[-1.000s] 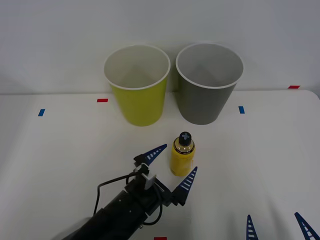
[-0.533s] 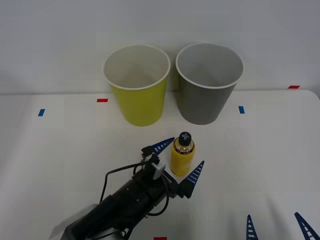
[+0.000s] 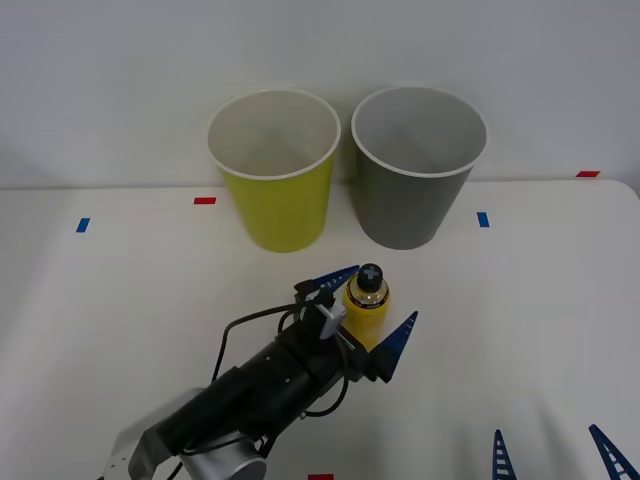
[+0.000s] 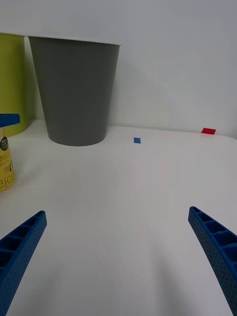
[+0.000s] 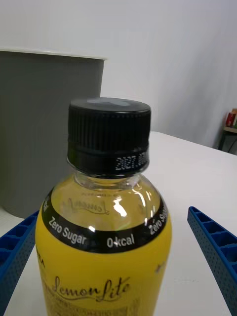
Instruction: Put cans in the gray bin and PET bottles in the light green bin.
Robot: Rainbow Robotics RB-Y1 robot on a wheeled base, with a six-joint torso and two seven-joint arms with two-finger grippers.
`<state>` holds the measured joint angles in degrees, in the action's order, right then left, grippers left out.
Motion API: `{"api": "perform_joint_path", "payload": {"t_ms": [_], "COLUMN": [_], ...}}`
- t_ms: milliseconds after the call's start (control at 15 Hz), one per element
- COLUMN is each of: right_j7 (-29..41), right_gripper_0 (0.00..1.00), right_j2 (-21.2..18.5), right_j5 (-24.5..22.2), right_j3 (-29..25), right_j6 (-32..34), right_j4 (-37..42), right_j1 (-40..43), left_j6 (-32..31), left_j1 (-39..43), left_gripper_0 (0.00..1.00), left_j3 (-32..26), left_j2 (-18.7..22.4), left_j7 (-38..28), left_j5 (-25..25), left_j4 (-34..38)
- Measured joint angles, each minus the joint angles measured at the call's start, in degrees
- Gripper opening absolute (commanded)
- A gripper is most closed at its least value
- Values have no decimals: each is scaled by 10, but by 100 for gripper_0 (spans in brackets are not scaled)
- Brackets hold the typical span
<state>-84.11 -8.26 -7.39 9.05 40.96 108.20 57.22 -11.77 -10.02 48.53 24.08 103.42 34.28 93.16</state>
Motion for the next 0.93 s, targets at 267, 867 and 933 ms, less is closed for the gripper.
{"api": "perform_joint_path", "payload": {"t_ms": [267, 867, 933], "right_j7": [0, 0, 0], "right_gripper_0": [100, 100, 100], "right_j2": [0, 0, 0], "right_j5": [0, 0, 0], "right_j3": [0, 0, 0], "right_j6": [0, 0, 0], "right_j4": [0, 0, 0], "right_j1": [0, 0, 0], "left_j6": [8, 25, 50], "left_j1": [-9, -8, -8], "left_gripper_0": [1, 0, 0], "left_j3": [-4, -8, -14], "left_j2": [-2, 9, 14], "left_j7": [-1, 0, -2], "left_j5": [1, -1, 0], "left_j4": [0, 11, 26]}}
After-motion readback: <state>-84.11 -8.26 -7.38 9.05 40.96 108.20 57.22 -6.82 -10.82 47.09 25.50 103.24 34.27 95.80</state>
